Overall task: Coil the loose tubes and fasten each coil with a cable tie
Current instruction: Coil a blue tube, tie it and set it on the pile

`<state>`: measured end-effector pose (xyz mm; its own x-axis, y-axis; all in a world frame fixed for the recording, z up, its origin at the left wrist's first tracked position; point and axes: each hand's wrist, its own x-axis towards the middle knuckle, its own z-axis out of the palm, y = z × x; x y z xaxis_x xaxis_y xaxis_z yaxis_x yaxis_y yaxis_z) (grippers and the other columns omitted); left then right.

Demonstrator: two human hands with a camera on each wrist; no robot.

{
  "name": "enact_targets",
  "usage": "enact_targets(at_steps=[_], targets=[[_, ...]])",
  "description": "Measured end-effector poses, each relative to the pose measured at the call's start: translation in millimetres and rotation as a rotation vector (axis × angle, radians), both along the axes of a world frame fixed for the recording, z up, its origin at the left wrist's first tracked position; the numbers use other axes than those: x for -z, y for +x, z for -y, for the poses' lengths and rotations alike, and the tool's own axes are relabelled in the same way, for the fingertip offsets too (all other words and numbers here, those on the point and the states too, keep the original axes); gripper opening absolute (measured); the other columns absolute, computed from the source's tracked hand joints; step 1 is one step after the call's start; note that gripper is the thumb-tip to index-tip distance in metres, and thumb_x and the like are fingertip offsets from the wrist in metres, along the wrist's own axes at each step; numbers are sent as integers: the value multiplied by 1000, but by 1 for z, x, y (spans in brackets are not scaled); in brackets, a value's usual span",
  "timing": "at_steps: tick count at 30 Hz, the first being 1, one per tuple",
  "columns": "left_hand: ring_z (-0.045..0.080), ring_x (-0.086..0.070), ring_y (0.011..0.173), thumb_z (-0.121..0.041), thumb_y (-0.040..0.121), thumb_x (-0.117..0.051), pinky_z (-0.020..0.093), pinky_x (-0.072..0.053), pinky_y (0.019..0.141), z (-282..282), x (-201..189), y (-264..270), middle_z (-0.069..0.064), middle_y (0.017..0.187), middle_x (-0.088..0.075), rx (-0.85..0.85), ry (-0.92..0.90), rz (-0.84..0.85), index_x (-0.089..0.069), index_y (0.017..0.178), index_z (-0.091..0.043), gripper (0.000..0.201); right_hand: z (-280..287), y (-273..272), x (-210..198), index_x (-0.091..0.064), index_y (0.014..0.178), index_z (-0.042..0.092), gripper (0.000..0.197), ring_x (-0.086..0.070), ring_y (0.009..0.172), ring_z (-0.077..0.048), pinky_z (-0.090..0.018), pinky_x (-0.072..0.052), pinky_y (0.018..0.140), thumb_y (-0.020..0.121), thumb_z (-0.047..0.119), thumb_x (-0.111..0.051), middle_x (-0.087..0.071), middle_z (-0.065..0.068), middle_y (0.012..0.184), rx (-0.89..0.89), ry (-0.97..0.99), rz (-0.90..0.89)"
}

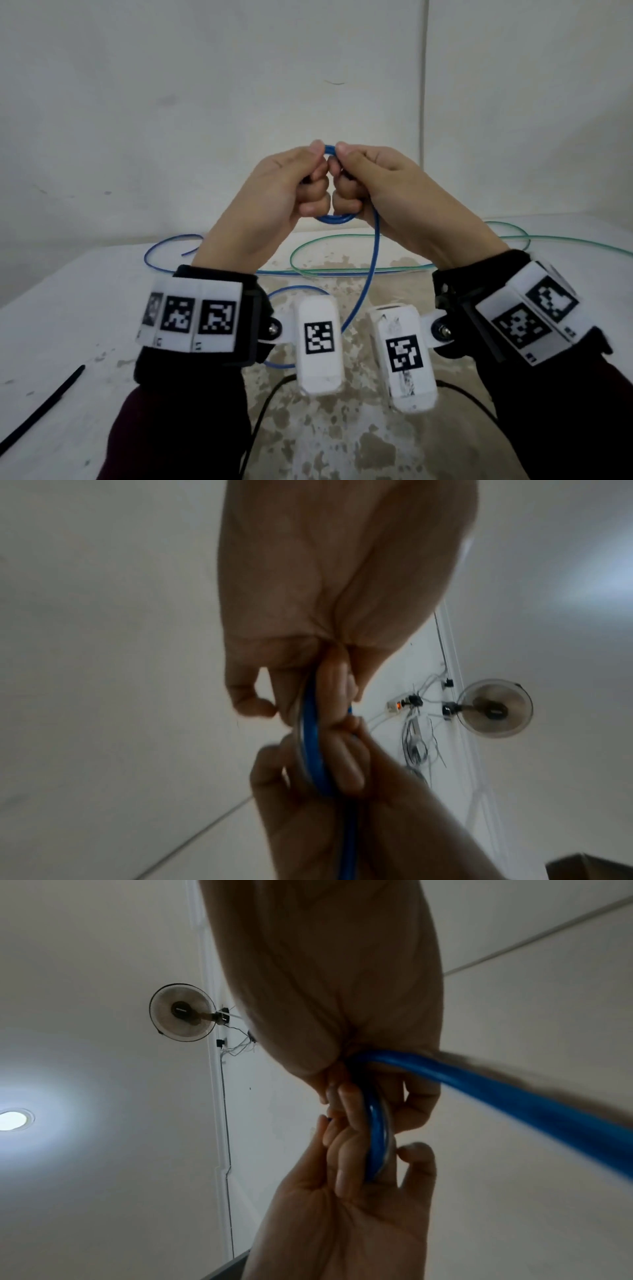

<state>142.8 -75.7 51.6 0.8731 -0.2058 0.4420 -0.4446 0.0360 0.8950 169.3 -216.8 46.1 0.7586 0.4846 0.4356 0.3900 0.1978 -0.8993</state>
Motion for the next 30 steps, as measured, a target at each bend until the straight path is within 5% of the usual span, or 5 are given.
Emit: enact_targets(at_steps=[7, 12, 18, 24, 30], targets=[[22, -17, 53, -24, 104, -31, 25, -34, 57, 16, -3, 0, -6, 47, -22, -76, -229, 61, -34, 67, -14, 38, 10, -3, -9, -56, 85, 7, 35, -50, 62, -14, -26, -54, 74, 105, 20, -30, -44, 3, 57, -31, 110, -64], [13, -30, 43, -29, 101, -34, 18, -36, 49, 0, -5, -4, -5, 46, -27, 50, 80, -94, -41, 71, -8, 37, 12, -2, -4, -49, 77, 10, 34, -37, 53, -11, -17, -41, 59, 104, 20, -32, -33, 7, 53, 13, -92, 35], [18, -19, 48, -23, 102, -37, 24, -24, 53, 7, -2, -5, -6, 47, -24, -113, 17, 44, -33, 65, -13, 39, 8, -1, -4, -57, 75, 7, 42, -55, 64, -17, -36, -57, 81, 103, 31, -36, -52, -4, 60, 21, -86, -11], [10, -21, 40, -30, 101, -37, 19, -22, 45, 17, -3, -4, -8, 41, -28, 42, 22, -164, -43, 59, -11, 46, 18, 1, -4, -53, 92, 7, 34, -37, 52, -9, -20, -41, 60, 102, 34, -36, -29, -2, 66, 59, -169, -25], [28, -10, 61, -30, 102, -36, 43, -11, 75, 9, -1, 0, -9, 43, -25, -74, -122, -4, -37, 62, -13, 43, 6, -3, -7, -58, 83, 7, 36, -56, 60, -12, -32, -57, 77, 104, 24, -34, -51, -3, 62, 8, -19, -77]])
